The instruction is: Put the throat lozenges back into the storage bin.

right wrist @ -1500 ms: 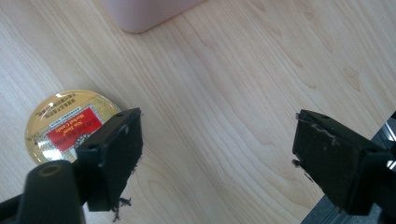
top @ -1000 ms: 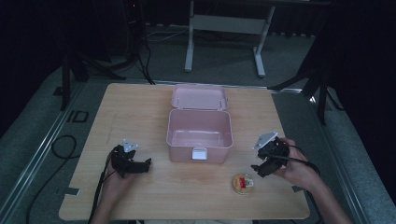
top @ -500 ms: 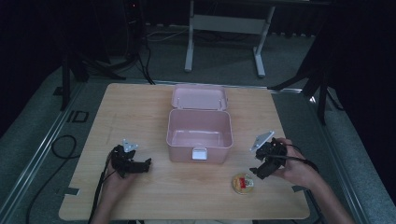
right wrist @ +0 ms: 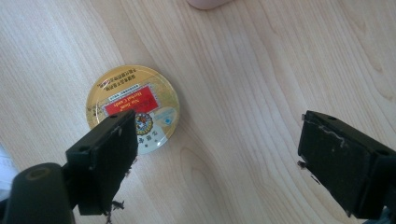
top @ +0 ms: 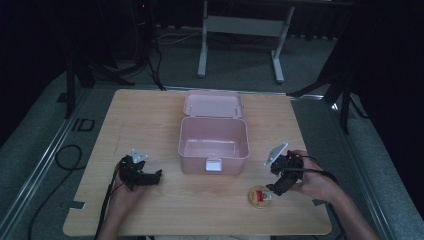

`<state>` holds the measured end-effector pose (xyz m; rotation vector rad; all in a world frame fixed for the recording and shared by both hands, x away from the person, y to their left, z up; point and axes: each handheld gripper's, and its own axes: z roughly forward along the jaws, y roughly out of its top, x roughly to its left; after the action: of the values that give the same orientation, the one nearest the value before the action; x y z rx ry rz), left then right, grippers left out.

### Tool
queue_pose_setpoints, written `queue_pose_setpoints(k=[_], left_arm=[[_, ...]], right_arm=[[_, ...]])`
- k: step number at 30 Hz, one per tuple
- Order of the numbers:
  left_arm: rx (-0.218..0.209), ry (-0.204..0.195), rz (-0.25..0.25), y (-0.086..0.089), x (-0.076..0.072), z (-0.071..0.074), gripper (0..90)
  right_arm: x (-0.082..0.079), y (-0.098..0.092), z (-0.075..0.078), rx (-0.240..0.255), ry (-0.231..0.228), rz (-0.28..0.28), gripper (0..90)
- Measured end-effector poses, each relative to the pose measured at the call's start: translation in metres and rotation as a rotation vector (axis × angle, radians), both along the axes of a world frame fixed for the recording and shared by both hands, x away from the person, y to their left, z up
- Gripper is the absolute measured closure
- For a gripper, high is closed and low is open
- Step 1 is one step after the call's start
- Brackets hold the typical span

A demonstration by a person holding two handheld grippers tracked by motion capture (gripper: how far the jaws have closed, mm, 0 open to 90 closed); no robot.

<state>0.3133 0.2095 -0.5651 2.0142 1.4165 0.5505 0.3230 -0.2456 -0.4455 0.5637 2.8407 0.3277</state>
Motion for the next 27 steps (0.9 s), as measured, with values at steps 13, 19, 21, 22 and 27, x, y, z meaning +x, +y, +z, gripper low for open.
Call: queue_pose_setpoints(k=[13,19,21,22,27], left_arm=[[0.0,0.0,-0.001,0.0,0.0,0.0,0.9],[0.0,0.0,0.0,0.0,0.0,0.0,0.8],[0.0,0.0,0.0,0.0,0.0,0.0,0.8],[0.0,0.0,0.0,0.0,0.0,0.0,0.8],[0.0,0.0,0.0,0.0,0.0,0.0,0.9]], right_arm=[[-0.004,0.005,-0.011,-0.002,0.058,0.042,12.0],[-0.006,0.01,-0.015,-0.007,0.077,0.055,12.0],[-0.007,0.011,-0.017,-0.01,0.086,0.063,12.0],[-0.007,0.012,-0.018,-0.014,0.09,0.064,12.0],[-0.009,0.015,-0.022,-0.019,0.112,0.081,12.0]])
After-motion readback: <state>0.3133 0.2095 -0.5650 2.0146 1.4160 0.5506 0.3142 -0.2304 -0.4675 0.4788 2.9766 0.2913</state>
